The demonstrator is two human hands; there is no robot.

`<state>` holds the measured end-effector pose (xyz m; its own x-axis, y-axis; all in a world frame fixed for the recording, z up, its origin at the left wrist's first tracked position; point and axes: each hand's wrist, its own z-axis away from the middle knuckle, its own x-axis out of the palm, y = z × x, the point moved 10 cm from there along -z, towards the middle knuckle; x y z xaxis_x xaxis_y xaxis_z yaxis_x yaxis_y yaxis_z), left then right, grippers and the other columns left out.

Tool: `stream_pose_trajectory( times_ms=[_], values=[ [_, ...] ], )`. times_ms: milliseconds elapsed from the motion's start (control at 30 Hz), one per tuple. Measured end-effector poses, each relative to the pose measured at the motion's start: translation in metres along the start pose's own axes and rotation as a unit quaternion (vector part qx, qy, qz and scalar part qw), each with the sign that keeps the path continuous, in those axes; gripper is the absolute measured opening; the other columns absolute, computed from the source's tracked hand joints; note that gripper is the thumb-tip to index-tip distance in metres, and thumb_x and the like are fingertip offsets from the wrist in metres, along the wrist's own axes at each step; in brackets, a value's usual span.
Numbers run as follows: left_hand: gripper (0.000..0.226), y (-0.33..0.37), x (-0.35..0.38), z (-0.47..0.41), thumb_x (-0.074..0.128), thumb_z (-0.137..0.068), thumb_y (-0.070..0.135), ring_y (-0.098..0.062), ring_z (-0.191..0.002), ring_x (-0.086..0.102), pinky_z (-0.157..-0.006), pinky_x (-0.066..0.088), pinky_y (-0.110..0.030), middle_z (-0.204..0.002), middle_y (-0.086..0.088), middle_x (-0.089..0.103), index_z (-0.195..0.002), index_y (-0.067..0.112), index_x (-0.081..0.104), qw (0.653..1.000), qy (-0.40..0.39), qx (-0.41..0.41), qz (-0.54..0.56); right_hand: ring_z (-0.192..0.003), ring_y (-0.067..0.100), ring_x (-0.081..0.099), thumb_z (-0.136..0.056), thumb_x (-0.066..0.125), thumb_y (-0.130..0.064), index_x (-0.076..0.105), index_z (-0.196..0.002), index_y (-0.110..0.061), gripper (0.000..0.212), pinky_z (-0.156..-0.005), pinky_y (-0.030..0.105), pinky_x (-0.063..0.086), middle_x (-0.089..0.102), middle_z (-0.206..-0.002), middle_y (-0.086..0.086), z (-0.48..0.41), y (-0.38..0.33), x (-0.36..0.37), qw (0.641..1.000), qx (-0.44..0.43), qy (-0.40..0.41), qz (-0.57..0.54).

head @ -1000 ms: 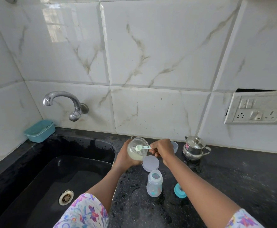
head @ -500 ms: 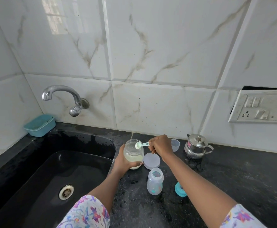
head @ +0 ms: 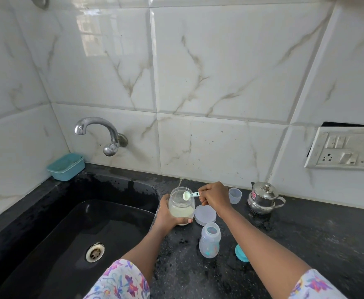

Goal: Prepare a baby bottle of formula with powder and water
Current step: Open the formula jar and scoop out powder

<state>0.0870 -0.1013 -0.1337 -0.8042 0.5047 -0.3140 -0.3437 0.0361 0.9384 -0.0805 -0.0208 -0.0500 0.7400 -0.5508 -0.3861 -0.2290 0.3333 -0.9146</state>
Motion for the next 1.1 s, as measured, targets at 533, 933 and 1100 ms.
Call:
stream_pose_trajectory(
  times_ms=[533, 933, 1100],
  values=[
    [0.074, 0.016, -0.027, 0.052, 0.079, -0.068, 0.018, -0.01, -0.111, 0.049, -0.09, 0.039, -0.021, -0.121, 0.004, 0.05, -0.131, 0.018, 0.041, 0.994, 0.049, 0.061, -0.074, -0.053, 0.027, 0.054, -0.076, 0.058, 0.015, 0.067, -0.08, 0.012, 0.01, -0.056, 0.033, 0.049, 0.062, -0.065, 0.022, 0.015, 0.013, -0.004, 0.983, 0.084, 0.006, -0.161],
    [0.097, 0.024, 0.077, 0.083, 0.085, -0.061, 0.02, -0.016, -0.129, 0.039, -0.109, 0.034, -0.032, -0.141, 0.002, 0.041, -0.141, 0.019, 0.029, 0.985, -0.141, 0.032, -0.096, -0.054, 0.022, 0.051, -0.085, 0.049, 0.014, 0.061, -0.073, 0.004, 0.02, -0.051, 0.026, 0.047, 0.055, -0.059, 0.015, 0.052, 0.035, -0.056, 0.98, 0.086, 0.025, -0.176],
    [0.078, 0.033, 0.083, 0.086, 0.079, -0.07, 0.02, -0.021, -0.124, 0.046, -0.104, 0.04, -0.036, -0.134, -0.001, 0.051, -0.136, 0.021, 0.037, 0.987, -0.105, 0.058, -0.107, -0.055, 0.021, 0.053, -0.086, 0.05, 0.014, 0.062, -0.085, 0.011, 0.013, -0.044, 0.021, 0.048, 0.057, -0.063, 0.016, 0.069, 0.053, -0.074, 0.982, 0.097, 0.032, -0.157]
  ],
)
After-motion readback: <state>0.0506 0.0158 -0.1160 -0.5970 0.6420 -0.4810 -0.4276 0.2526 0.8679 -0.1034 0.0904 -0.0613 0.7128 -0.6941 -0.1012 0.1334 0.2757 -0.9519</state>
